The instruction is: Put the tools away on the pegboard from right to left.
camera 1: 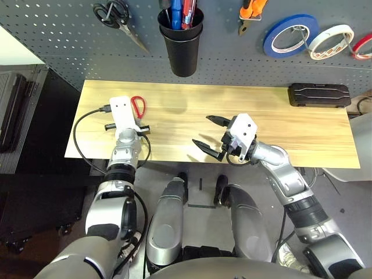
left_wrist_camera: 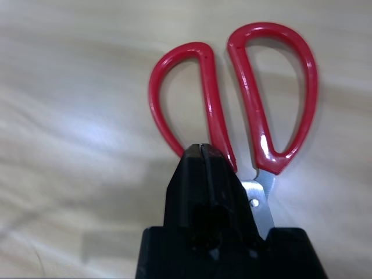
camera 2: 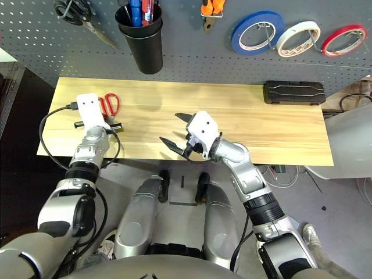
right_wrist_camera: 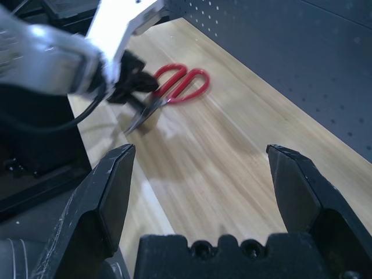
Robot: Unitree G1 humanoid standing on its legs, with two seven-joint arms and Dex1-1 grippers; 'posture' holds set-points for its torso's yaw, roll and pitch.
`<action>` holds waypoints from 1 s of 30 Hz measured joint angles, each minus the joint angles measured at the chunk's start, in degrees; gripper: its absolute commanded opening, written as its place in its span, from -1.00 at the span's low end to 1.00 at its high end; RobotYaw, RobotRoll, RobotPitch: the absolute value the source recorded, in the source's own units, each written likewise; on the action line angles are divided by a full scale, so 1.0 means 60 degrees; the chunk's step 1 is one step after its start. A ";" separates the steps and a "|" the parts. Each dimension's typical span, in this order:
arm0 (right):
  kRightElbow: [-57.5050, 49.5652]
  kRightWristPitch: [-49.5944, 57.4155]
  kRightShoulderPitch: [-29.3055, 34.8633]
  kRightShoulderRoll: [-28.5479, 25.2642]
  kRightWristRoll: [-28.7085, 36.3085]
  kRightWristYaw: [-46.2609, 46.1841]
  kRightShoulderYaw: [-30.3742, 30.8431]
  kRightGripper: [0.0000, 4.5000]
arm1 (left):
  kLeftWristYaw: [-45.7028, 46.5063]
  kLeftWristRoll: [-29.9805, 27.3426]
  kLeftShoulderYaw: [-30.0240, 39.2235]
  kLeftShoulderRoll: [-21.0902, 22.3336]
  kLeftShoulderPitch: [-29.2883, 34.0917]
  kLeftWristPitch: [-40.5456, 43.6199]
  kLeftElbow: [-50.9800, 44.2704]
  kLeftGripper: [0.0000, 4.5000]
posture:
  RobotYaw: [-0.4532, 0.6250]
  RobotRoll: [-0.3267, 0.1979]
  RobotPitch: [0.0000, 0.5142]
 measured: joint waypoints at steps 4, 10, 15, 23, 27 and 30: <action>0.0188 -0.0147 -0.0080 0.0016 -0.0001 0.0003 -0.0044 1.00 | 0.0027 0.0023 -0.0205 -0.0391 0.0909 0.1174 -0.1756 -0.99 | 0.22 0.25 0.61; 0.0572 -0.0370 -0.0180 0.0109 -0.0010 0.0011 -0.0063 1.00 | 0.0081 0.0014 -0.0079 -0.0655 0.1231 0.2207 -0.2854 -0.82 | 0.26 0.25 0.57; 0.0896 -0.0538 -0.0370 0.0223 -0.0031 0.0020 -0.0062 1.00 | 0.0106 -0.0011 0.0204 -0.0633 0.1040 0.2638 -0.3287 -0.01 | 0.27 0.25 0.55; 0.1073 -0.0713 -0.0512 0.0349 -0.0037 0.0015 -0.0065 1.00 | 0.0106 0.0062 0.0473 -0.0223 0.0490 0.2497 -0.2640 0.99 | 0.23 0.25 0.52; 0.1084 -0.0754 -0.0511 0.0319 -0.0039 0.0000 -0.0076 1.00 | 0.0127 0.0118 0.0556 -0.0014 0.0218 0.2058 -0.1712 0.99 | 0.20 0.25 0.51; 0.1083 -0.0758 -0.0492 0.0269 -0.0040 -0.0015 -0.0094 1.00 | 0.0201 0.0101 0.0753 0.0065 0.0102 0.1777 -0.1434 0.99 | 0.20 0.25 0.51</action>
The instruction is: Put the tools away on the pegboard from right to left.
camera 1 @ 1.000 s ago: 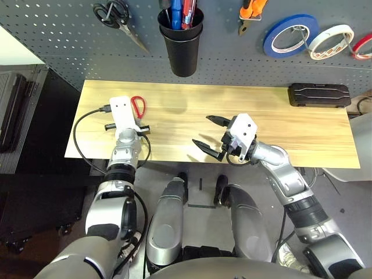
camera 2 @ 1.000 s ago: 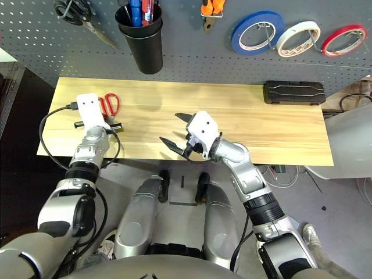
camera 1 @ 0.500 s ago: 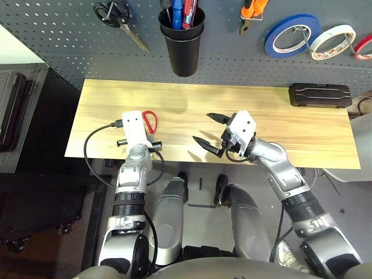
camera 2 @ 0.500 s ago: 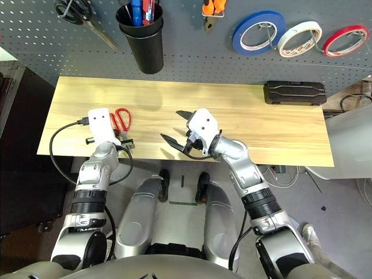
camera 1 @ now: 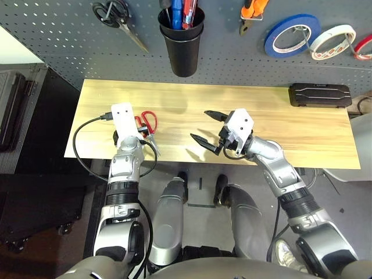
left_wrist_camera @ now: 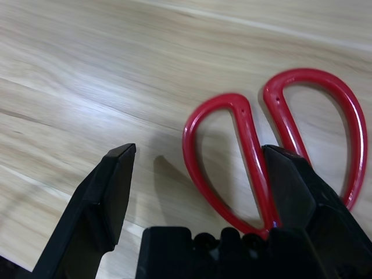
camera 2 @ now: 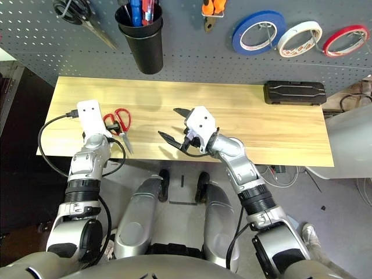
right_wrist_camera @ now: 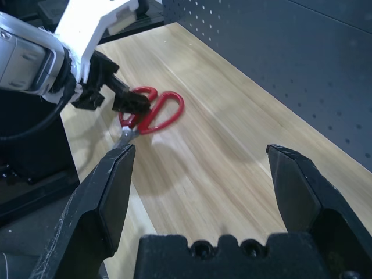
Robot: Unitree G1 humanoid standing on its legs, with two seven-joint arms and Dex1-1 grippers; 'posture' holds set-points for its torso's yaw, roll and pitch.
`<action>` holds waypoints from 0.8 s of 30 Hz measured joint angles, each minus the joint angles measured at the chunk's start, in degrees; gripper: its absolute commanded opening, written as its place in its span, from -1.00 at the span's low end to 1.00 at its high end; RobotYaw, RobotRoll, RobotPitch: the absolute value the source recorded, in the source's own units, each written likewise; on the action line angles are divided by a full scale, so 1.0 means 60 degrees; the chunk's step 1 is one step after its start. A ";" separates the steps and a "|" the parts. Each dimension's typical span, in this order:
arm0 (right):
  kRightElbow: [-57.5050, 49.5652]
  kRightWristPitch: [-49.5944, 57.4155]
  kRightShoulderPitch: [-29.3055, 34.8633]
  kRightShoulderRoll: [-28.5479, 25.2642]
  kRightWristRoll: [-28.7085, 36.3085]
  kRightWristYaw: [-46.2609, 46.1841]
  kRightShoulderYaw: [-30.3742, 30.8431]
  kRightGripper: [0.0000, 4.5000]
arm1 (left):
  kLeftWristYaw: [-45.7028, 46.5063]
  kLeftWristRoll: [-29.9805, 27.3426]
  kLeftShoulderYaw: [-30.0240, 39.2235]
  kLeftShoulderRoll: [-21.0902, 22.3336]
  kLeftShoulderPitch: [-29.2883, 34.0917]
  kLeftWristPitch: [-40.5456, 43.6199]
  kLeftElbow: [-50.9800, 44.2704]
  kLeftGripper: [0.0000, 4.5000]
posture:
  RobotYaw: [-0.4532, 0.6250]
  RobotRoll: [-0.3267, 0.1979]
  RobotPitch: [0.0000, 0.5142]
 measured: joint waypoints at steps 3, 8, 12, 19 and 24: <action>0.0000 0.0000 0.0029 -0.0027 0.0000 -0.0011 -0.0009 1.00 | 0.0013 -0.0076 0.0220 0.0009 -0.0134 -0.0163 0.0070 0.99 | 0.21 0.25 0.51; 0.0000 0.0000 0.0041 -0.0047 0.0000 -0.0019 -0.0009 1.00 | 0.0012 -0.0298 0.0441 -0.0210 -0.0152 -0.0235 -0.0116 0.99 | 0.23 0.25 0.51; 0.0004 0.0000 0.0031 -0.0042 -0.0001 -0.0019 -0.0008 1.00 | 0.0181 -0.0314 0.0509 -0.0327 -0.0114 -0.0215 -0.0506 0.99 | 0.24 0.25 0.52; 0.0111 -0.0001 -0.0047 -0.0043 0.0000 -0.0012 -0.0008 1.00 | 0.0506 -0.0301 0.0691 -0.0354 0.0043 -0.0215 -0.0640 0.99 | 0.24 0.25 0.53; 0.0138 -0.0001 -0.0085 -0.0051 0.0000 0.0013 -0.0009 1.00 | 0.0569 -0.0290 0.0764 -0.0314 0.0158 -0.0214 -0.0636 0.99 | 0.24 0.25 0.53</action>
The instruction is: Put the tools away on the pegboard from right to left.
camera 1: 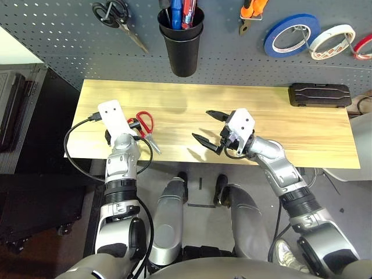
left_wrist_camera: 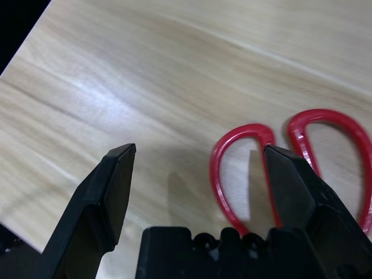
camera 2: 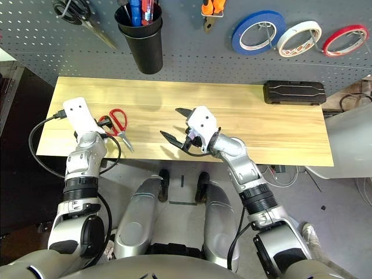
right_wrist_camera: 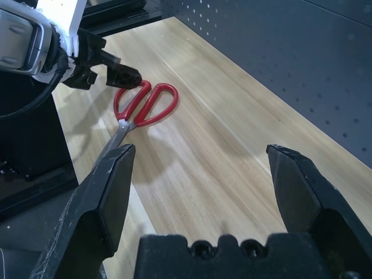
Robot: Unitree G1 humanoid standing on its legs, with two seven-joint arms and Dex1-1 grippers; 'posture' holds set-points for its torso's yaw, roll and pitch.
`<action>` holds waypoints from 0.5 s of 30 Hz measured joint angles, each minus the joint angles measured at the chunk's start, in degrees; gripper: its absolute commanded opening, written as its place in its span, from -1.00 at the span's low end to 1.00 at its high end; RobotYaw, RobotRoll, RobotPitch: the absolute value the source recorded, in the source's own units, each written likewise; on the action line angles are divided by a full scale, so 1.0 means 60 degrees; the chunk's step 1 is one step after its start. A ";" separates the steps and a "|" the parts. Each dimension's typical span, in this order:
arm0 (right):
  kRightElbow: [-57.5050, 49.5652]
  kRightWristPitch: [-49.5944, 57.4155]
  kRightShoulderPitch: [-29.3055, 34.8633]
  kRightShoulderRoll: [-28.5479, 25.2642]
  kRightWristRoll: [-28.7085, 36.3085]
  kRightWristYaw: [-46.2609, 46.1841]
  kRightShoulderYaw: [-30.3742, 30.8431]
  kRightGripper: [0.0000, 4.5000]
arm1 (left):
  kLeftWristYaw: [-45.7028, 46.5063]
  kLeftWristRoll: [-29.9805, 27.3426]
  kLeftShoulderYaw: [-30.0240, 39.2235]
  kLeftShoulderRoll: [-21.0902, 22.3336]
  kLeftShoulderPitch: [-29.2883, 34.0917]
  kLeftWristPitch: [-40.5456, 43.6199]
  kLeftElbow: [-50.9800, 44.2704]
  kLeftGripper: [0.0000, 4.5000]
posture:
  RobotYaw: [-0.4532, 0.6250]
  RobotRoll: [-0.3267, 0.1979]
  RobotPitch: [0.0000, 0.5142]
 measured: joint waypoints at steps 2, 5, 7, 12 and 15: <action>0.0000 0.0000 -0.0009 -0.0003 0.0000 0.0001 -0.0002 1.00 | 0.0035 0.0014 0.0001 0.0020 0.0047 0.0001 0.0015 0.99 | 0.24 0.25 0.54; -0.0001 0.0002 -0.0002 -0.0030 0.0002 0.0018 -0.0002 1.00 | 0.0033 0.0045 -0.0060 0.0045 0.0161 0.0059 0.0121 0.99 | 0.24 0.25 0.54; -0.0006 0.0031 0.0017 -0.0065 0.0003 0.0055 0.0000 1.00 | 0.0033 0.0080 -0.0138 0.0054 0.0181 0.0071 0.0369 0.99 | 0.24 0.25 0.54; -0.0022 0.0183 0.0060 -0.0159 0.0004 0.0159 0.0003 1.00 | 0.0031 0.0206 -0.0295 0.0153 0.0155 -0.0222 0.0787 0.83 | 0.23 0.25 0.52; -0.0098 0.0229 0.0090 -0.0165 0.0005 0.0211 0.0007 1.00 | 0.0007 0.0196 -0.0314 0.0154 -0.0019 -0.0376 0.1137 0.37 | 0.23 0.25 0.49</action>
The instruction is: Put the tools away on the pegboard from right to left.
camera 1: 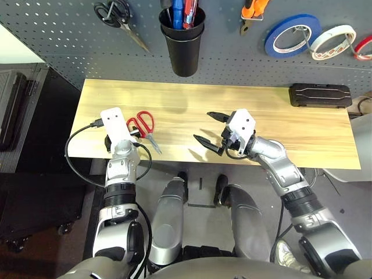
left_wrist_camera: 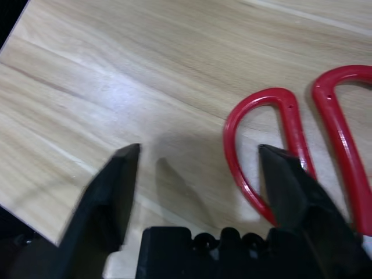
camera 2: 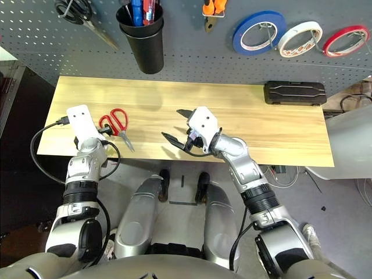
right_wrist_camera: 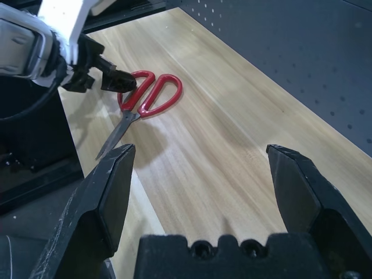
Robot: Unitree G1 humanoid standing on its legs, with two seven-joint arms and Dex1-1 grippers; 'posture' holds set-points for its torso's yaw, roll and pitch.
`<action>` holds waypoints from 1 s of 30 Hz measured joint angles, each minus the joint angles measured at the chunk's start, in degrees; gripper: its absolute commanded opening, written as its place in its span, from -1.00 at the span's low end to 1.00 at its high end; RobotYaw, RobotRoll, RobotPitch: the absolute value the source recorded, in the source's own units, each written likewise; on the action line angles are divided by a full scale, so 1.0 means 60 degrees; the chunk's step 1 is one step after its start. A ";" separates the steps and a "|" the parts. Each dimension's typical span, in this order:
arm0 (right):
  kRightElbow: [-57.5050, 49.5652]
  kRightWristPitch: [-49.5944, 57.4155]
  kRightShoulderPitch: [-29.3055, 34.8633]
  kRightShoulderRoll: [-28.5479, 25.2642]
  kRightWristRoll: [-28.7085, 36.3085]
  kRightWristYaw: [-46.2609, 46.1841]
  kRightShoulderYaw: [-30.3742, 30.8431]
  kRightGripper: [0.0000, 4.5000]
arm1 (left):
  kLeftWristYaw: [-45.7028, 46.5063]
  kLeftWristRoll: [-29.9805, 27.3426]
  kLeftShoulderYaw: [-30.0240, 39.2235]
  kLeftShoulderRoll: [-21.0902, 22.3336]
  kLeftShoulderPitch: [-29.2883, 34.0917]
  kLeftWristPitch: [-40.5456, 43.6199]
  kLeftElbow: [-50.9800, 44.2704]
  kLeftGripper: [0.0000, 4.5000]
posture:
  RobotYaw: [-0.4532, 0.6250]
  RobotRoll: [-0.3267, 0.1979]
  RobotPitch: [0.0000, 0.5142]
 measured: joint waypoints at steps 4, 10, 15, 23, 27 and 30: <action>-0.0085 0.0076 0.0011 -0.0061 0.0000 0.0052 0.0000 1.00 | -0.0029 -0.0036 0.0000 -0.0021 -0.0072 -0.0129 0.0188 -0.32 | 0.24 0.25 0.47; -0.0087 0.0058 0.0008 -0.0143 0.0003 0.0249 0.0002 1.00 | -0.0101 -0.0227 0.0048 -0.0187 -0.0139 -0.0371 0.0228 -0.99 | 0.30 0.25 0.39; -0.0087 -0.0135 0.0007 -0.0193 0.0034 0.0478 0.0001 1.00 | -0.0173 -0.0324 0.0051 -0.0463 0.0078 -0.0523 -0.0098 -0.99 | 0.35 0.25 0.34; -0.0027 -0.0722 -0.0022 -0.0316 0.0368 0.0857 -0.0170 1.00 | -0.0362 -0.0465 0.0003 -0.0748 0.0716 -0.0917 -0.1675 -0.99 | 0.43 0.25 0.26; 0.0032 -0.0949 -0.0066 -0.0523 0.0635 0.1010 -0.0503 1.00 | -0.0673 -0.0682 0.0001 -0.0858 0.0874 -0.1303 -0.2641 -0.99 | 0.46 0.25 0.22; 0.0027 -0.1081 -0.0066 -0.0592 0.0978 0.1140 -0.0838 1.00 | -0.0951 -0.0886 0.0004 -0.0862 0.0944 -0.1573 -0.3280 -0.99 | 0.48 0.25 0.18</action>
